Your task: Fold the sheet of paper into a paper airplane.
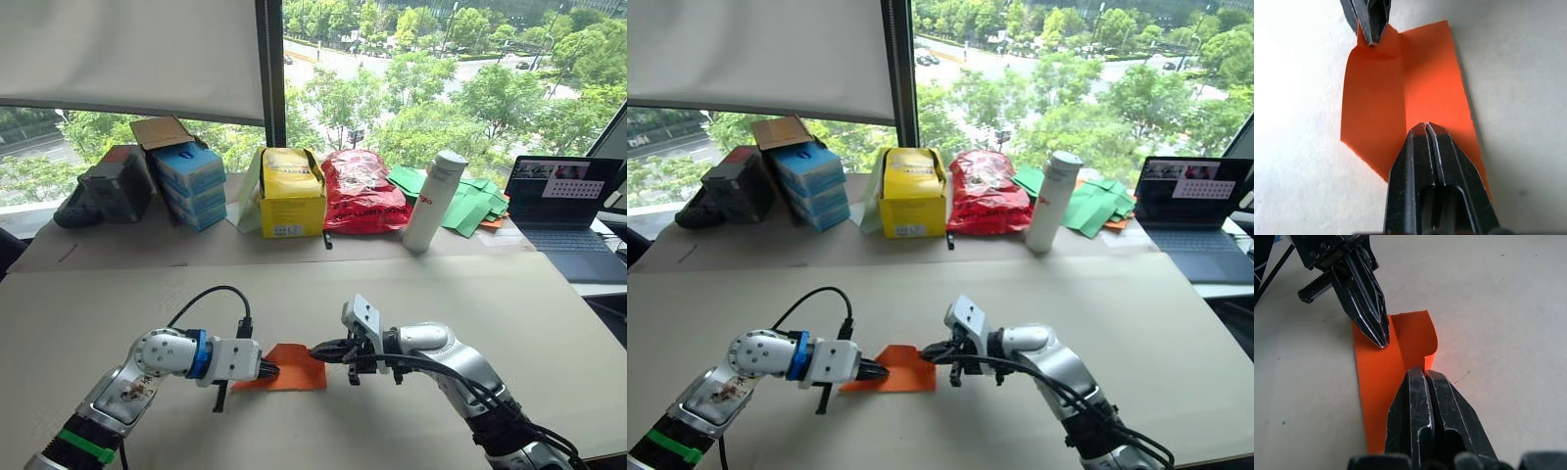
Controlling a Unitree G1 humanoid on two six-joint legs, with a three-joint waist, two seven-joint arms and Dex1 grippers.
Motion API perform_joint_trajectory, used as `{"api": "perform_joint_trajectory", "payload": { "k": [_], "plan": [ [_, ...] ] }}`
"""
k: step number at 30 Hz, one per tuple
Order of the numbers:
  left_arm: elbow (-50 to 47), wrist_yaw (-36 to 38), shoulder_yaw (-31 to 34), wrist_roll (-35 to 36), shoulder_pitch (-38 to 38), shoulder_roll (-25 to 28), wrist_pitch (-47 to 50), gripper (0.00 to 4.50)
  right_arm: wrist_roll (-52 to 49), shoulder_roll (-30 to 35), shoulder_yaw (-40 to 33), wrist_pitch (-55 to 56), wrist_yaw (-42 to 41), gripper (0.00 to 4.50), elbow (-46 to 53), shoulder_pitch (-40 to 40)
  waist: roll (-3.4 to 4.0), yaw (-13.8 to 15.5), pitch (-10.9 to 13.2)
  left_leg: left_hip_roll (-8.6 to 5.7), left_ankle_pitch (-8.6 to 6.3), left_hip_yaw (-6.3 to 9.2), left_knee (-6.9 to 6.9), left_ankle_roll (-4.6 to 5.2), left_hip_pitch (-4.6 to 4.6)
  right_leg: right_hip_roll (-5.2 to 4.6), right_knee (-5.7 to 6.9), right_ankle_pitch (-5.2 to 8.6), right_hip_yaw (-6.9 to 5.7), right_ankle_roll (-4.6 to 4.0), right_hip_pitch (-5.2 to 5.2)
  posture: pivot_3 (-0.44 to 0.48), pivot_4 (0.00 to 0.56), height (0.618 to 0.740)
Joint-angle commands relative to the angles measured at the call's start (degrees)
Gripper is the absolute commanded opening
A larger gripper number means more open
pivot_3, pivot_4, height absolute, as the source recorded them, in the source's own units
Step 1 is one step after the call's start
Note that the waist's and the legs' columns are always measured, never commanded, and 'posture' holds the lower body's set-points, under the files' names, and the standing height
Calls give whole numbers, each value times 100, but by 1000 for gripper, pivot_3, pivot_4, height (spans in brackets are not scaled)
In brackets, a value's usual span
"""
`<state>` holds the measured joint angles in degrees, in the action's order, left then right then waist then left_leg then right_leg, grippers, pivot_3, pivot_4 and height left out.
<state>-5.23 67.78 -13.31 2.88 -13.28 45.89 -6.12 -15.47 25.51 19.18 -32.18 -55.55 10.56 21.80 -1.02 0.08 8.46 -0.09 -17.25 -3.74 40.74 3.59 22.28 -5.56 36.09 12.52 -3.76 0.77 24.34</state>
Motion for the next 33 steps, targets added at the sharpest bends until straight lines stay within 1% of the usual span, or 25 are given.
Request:
{"api": "perform_joint_trajectory", "payload": {
  "k": [1,10,15,19,26,31,33],
  "plan": [
    [145,89,154,98,-95,118,-151,7,255,166,94,592,-23,8,312,-104,0,1,0,-1,0,0,0,0,0,0,0,0,0,0,-1,0,150,740],
    [340,135,170,139,-140,113,-239,7,782,350,446,1646,-125,8,196,-358,0,24,0,-1,0,-3,2,0,-4,4,0,1,1,1,-4,0,150,740],
    [251,152,247,292,-117,140,-107,7,1004,334,530,1932,-47,8,49,-488,0,27,0,-1,0,-3,2,0,-4,4,0,1,2,1,-5,0,150,740],
    [-55,201,437,639,-55,212,312,7,1118,365,577,2054,-57,8,2,-569,0,34,0,-1,0,-3,3,-1,-4,4,1,1,1,1,-5,0,150,740],
    [-61,202,514,528,145,405,234,7,1223,558,705,2055,-324,8,15,-633,0,55,0,-1,1,-3,3,-2,-6,4,-1,1,2,1,-7,0,150,740],
    [-78,180,488,510,124,370,235,7,1211,752,769,1725,-519,8,158,-621,0,66,0,-2,1,-3,5,-2,-6,2,-2,1,1,2,-9,0,150,740],
    [-127,133,509,636,-19,258,426,7,1235,750,772,1596,-494,8,154,-583,0,68,0,-2,1,-3,5,-2,-6,3,-2,1,1,2,-9,0,150,740]
  ]
}}
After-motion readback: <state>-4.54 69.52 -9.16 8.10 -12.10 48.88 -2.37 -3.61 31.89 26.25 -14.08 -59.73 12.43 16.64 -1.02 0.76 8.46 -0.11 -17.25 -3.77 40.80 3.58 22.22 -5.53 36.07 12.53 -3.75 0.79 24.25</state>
